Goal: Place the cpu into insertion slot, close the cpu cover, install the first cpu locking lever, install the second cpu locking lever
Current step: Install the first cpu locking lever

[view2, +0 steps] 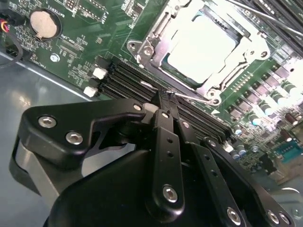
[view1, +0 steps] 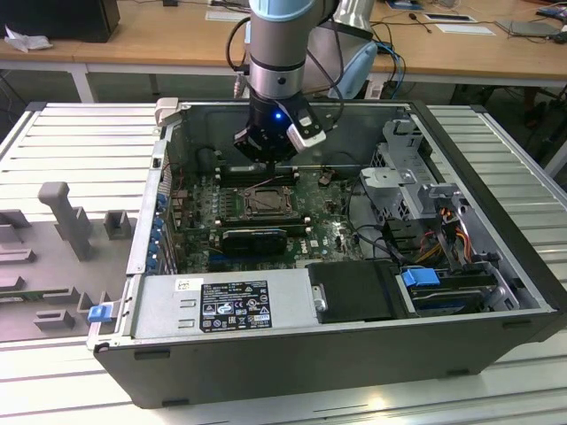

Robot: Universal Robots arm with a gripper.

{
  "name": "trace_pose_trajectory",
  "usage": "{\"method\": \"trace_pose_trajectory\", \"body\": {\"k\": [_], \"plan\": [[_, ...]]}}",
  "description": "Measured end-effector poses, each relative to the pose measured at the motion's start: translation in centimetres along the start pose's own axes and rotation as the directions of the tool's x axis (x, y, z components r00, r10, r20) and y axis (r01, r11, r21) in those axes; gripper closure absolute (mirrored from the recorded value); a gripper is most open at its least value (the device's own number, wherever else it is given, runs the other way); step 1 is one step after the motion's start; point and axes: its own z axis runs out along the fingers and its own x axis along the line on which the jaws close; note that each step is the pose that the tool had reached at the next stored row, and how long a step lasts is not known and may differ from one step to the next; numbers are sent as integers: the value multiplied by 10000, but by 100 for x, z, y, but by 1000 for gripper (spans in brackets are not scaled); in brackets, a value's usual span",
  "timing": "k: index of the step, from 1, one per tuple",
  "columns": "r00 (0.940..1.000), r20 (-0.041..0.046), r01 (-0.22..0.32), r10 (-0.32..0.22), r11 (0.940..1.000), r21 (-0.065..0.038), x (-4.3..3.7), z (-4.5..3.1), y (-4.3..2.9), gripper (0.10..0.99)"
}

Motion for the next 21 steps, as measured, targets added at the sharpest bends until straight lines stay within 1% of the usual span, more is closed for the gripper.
{"method": "trace_pose_trajectory", "body": {"k": [2, 8, 13, 21], "plan": [[10000, -1, 1, -1, 10000, 0, -34, 23, -4, 980], [10000, 0, 1, -1, 10000, -1, -82, 86, -11, 980], [10000, 0, 1, -1, 10000, 0, -85, 132, -15, 980], [10000, -2, 2, -2, 10000, 20, -85, 158, -17, 980]]}}
